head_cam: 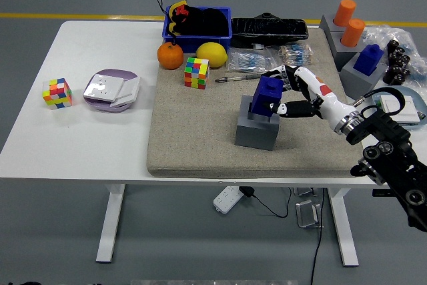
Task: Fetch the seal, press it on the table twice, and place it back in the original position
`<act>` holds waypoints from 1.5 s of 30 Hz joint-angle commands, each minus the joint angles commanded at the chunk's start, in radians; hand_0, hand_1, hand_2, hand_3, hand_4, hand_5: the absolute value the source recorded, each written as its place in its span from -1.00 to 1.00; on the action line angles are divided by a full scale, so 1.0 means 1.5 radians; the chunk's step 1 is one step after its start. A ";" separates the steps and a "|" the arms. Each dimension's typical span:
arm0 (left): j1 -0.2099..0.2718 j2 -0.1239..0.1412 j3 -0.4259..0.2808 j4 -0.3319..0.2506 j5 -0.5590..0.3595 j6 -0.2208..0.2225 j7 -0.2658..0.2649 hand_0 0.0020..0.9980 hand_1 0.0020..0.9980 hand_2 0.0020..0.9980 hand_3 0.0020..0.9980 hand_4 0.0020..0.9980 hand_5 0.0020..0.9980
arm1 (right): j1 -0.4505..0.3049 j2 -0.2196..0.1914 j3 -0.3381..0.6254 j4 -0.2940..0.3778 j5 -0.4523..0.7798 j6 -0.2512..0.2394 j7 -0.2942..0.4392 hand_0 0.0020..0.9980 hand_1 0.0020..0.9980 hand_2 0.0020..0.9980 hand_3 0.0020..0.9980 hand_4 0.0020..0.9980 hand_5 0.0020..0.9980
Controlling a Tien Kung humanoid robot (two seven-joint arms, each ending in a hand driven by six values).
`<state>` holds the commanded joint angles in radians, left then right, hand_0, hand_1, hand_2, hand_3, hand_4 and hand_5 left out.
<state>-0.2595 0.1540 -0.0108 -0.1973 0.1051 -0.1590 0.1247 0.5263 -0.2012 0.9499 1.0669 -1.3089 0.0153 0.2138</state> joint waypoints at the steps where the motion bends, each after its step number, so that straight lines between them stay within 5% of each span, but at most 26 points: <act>1: 0.000 0.000 -0.001 0.000 0.001 0.000 0.000 0.64 0.63 0.58 0.67 0.64 -0.13 | 0.001 0.001 -0.001 -0.001 0.000 0.000 0.000 0.12 -0.16 -0.27 -0.23 0.41 -1.00; 45: -0.001 0.003 0.007 -0.001 -0.001 0.000 -0.001 0.64 0.64 0.59 0.67 0.64 -0.13 | 0.019 0.011 -0.037 -0.041 0.002 -0.003 0.009 0.12 -0.16 -0.26 -0.23 0.45 -1.00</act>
<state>-0.2615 0.1589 0.0000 -0.1981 0.1030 -0.1586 0.1238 0.5554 -0.1841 0.8940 1.0054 -1.3064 0.0104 0.2276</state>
